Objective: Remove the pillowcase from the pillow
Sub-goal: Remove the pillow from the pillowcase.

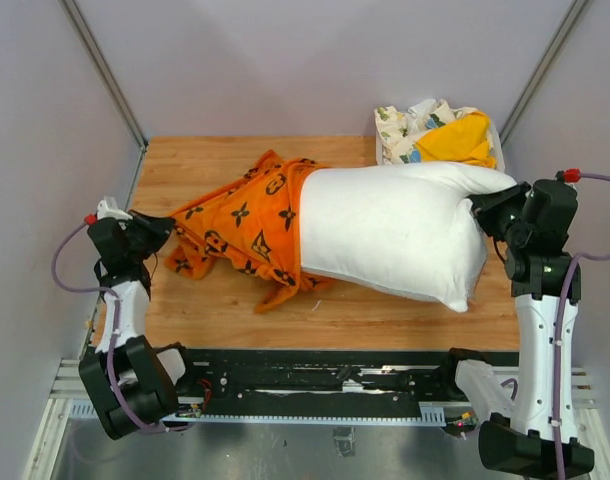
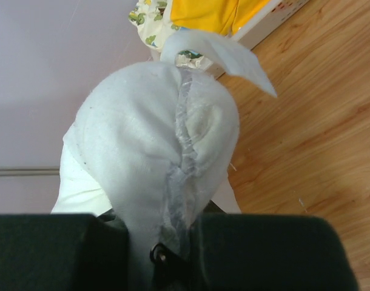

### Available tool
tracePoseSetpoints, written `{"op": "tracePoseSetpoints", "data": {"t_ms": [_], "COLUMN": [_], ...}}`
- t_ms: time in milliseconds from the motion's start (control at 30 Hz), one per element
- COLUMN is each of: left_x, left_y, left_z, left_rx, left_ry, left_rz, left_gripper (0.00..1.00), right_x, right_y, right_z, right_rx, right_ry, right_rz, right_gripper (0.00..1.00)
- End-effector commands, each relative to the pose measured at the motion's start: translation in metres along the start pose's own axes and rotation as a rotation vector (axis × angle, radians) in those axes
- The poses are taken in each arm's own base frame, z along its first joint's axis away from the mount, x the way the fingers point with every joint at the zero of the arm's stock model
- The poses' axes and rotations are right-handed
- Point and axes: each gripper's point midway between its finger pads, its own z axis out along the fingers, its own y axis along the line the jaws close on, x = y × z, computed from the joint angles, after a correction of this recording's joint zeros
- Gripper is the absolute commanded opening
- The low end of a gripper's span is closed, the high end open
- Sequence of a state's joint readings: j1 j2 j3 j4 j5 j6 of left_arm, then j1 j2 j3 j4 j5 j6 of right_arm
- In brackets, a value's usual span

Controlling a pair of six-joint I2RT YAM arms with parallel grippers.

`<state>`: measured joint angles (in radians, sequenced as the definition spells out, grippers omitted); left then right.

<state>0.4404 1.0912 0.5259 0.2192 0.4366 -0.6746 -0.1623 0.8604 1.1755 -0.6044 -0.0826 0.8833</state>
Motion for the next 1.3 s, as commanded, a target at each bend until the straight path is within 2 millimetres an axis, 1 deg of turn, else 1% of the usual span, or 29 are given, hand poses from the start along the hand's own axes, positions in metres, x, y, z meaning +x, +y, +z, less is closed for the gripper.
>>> {"op": "tracePoseSetpoints", "data": {"t_ms": [0,33,67,100,133,167,233,333,400,433,500,533,600,667,767,833,867,900,933,1000,1033,1100,1133,1167,1200,1233,1267], "left_x": [-0.033,-0.027,-0.021,-0.014,-0.007,-0.001,0.019,0.059,0.091,0.104,0.131,0.144,0.165,0.179,0.187,0.183,0.176,0.166,0.153,0.122,0.104,0.069,0.053,0.038,0.022,0.003,-0.005], "left_y": [-0.028,-0.042,-0.054,-0.065,-0.078,-0.092,-0.129,-0.182,-0.204,-0.205,-0.200,-0.192,-0.169,-0.150,-0.130,-0.124,-0.120,-0.115,-0.109,-0.089,-0.078,-0.055,-0.043,-0.029,-0.015,0.004,0.013], "left_z": [-0.012,-0.013,-0.014,-0.013,-0.012,-0.012,-0.015,-0.024,-0.025,-0.020,-0.004,0.007,0.029,0.045,0.058,0.061,0.062,0.063,0.064,0.061,0.058,0.047,0.041,0.034,0.026,0.016,0.007], "left_rx": [0.080,0.143,0.177,0.182,0.180,0.181,0.261,0.444,0.517,0.515,0.479,0.441,0.337,0.268,0.199,0.163,0.130,0.089,0.033,-0.087,-0.136,-0.201,-0.219,-0.242,-0.266,-0.296,-0.298], "left_ry": [-0.071,-0.040,-0.011,0.014,0.034,0.039,0.076,0.184,0.263,0.296,0.359,0.387,0.436,0.465,0.477,0.456,0.427,0.393,0.346,0.251,0.209,0.130,0.095,0.057,0.009,-0.048,-0.084], "left_rz": [0.073,0.089,0.121,0.170,0.239,0.310,0.413,0.479,0.510,0.526,0.560,0.575,0.597,0.602,0.606,0.621,0.635,0.648,0.658,0.642,0.614,0.509,0.445,0.373,0.297,0.214,0.151], "left_gripper": [0.16,0.34,0.58,0.73,0.83,0.91,0.99,0.99,0.99,0.99,0.99,0.99,0.91,0.84,0.78,0.71,0.68,0.62,0.55,0.39,0.28,0.11,0.06,0.06,0.07,0.08,0.08], "right_x": [-0.043,-0.036,-0.027,-0.020,-0.015,-0.011,-0.004,0.002,0.004,0.004,0.006,0.005,0.004,0.002,-0.003,-0.004,-0.005,-0.007,-0.008,-0.011,-0.013,-0.018,-0.021,-0.024,-0.027,-0.029,-0.031], "right_y": [0.032,0.035,0.040,0.044,0.047,0.051,0.058,0.065,0.067,0.069,0.070,0.071,0.071,0.069,0.065,0.062,0.061,0.061,0.059,0.058,0.056,0.052,0.050,0.049,0.047,0.046,0.044], "right_z": [0.008,0.013,0.016,0.019,0.021,0.021,0.022,0.024,0.025,0.025,0.025,0.024,0.022,0.019,0.016,0.015,0.016,0.015,0.016,0.015,0.014,0.012,0.011,0.009,0.008,0.006,0.005], "right_rx": [-0.123,-0.142,-0.159,-0.165,-0.166,-0.170,-0.173,-0.185,-0.189,-0.192,-0.198,-0.202,-0.205,-0.196,-0.181,-0.173,-0.169,-0.166,-0.160,-0.151,-0.143,-0.125,-0.117,-0.113,-0.108,-0.105,-0.101], "right_ry": [-0.168,-0.136,-0.103,-0.080,-0.069,-0.063,-0.058,-0.046,-0.037,-0.033,-0.029,-0.031,-0.034,-0.046,-0.073,-0.087,-0.094,-0.101,-0.107,-0.123,-0.135,-0.161,-0.175,-0.188,-0.199,-0.207,-0.214], "right_rz": [0.021,0.025,0.021,0.011,-0.004,-0.022,-0.050,-0.066,-0.069,-0.071,-0.076,-0.081,-0.093,-0.107,-0.121,-0.127,-0.130,-0.134,-0.138,-0.148,-0.149,-0.150,-0.150,-0.148,-0.147,-0.145,-0.141], "right_gripper": [0.01,0.01,0.01,0.01,0.01,0.01,0.01,0.01,0.01,0.01,0.01,0.01,0.01,0.01,0.01,0.01,0.01,0.01,0.01,0.01,0.01,0.01,0.01,0.01,0.01,0.01,0.01]}}
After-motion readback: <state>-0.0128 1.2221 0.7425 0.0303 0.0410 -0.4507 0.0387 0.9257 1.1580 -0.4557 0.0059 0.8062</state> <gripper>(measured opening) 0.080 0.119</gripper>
